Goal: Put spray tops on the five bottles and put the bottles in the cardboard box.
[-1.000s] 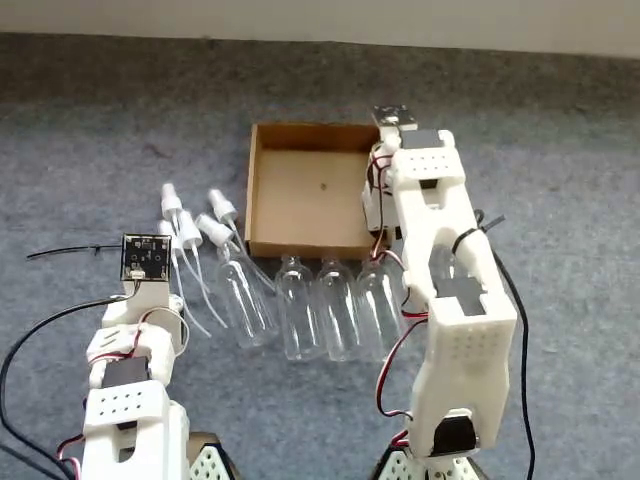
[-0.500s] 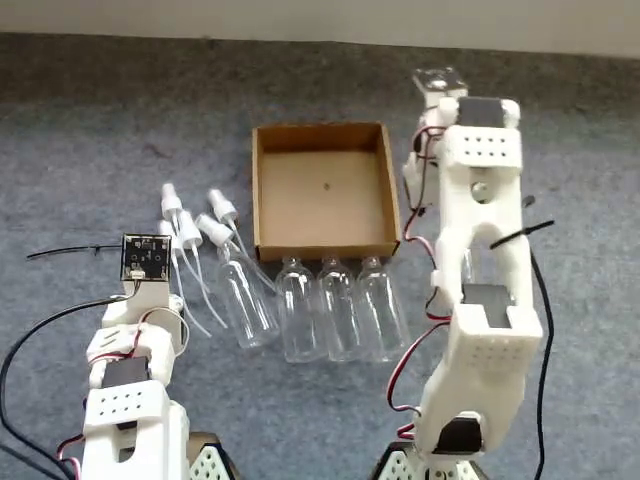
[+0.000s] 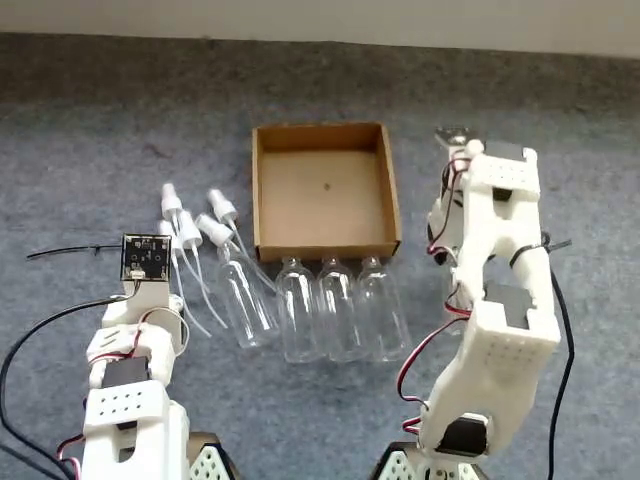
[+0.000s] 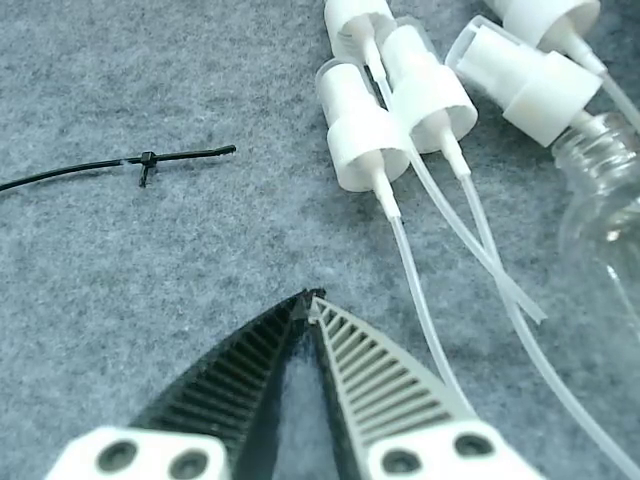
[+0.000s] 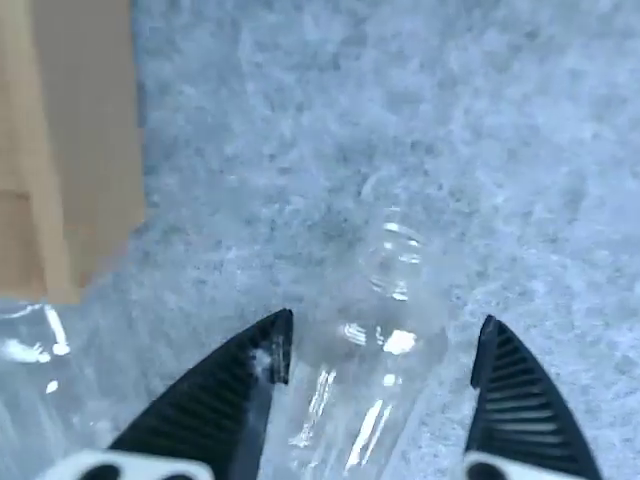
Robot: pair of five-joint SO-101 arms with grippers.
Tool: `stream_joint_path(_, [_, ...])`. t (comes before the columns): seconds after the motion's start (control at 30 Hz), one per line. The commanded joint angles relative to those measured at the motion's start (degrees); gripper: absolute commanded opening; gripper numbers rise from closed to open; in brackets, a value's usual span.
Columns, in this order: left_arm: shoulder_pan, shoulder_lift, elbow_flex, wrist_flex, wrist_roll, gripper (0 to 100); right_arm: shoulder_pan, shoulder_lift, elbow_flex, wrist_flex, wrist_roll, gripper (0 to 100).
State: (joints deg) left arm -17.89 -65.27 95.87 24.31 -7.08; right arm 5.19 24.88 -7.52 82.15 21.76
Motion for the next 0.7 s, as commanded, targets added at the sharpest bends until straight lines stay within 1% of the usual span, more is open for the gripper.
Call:
stream_joint_path(0.0, [1.0,-0.7,1.1,0.2,-0.2,1,0.7,-1.4,2.9,-5.3,0.7,25.6])
stream_joint_path(0.07, [1.0,-0.7,1.1,0.2,-0.2,1,0.8,-1.4,4.3,-7.4,-0.7,23.9])
stream_joint_path(0.27, [1.0,-0.7,1.1,0.2,-0.2,1,0.8,-1.5,4.4,-8.3,-1.4,1.6])
stream_joint_path(0.3, [1.0,-0.7,1.1,0.2,-0.2,1,0.9,-1.7,4.1,-8.3,-1.2,0.0])
stream_joint_path(0.5, [1.0,-0.7,1.1,0.2,-0.2,1,0.8,-7.3,-1.5,-7.4,-2.4,0.5])
stream_joint_path(0.57, [1.0,-0.7,1.1,0.2,-0.2,1,0.8,-10.9,-1.4,-7.2,-5.8,0.5])
stream_joint_path(0.67, [1.0,-0.7,1.1,0.2,-0.2,1,0.6,-18.6,-1.2,-7.3,-9.1,0.5])
